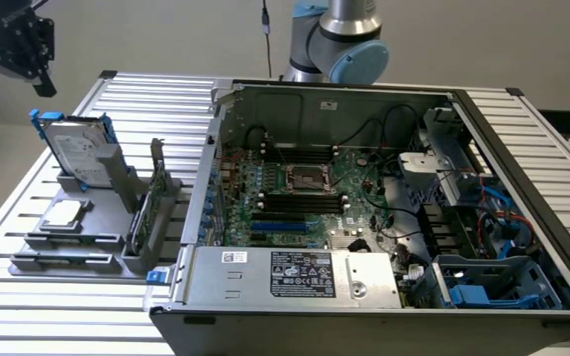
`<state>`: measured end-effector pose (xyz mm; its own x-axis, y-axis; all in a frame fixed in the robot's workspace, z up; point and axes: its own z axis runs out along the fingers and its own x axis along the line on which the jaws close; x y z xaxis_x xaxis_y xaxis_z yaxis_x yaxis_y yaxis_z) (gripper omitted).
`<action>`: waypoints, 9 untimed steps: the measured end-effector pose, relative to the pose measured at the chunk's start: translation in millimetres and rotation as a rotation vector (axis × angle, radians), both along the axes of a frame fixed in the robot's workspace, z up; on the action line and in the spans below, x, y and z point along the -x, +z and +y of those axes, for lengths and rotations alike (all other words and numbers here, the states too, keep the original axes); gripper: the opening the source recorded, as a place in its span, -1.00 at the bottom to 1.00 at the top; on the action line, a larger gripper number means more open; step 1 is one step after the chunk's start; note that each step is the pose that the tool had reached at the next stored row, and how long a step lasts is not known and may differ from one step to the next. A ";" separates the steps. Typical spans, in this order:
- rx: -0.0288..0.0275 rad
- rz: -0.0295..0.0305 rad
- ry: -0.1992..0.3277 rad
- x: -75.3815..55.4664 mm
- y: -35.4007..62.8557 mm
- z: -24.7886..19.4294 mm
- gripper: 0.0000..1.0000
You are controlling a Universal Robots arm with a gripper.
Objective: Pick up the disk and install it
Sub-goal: 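Pick up the disk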
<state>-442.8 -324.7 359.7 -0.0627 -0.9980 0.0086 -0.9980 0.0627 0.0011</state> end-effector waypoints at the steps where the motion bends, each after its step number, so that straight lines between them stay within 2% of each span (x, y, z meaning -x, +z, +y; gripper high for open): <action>1: 0.0001 0.0000 0.018 0.0 -0.1 0.0 -0.79; 7: 0.0032 0.0006 0.124 0.3 -0.3 0.0 -0.79; 9: 0.0036 0.0007 0.134 2.3 -0.3 0.1 -0.76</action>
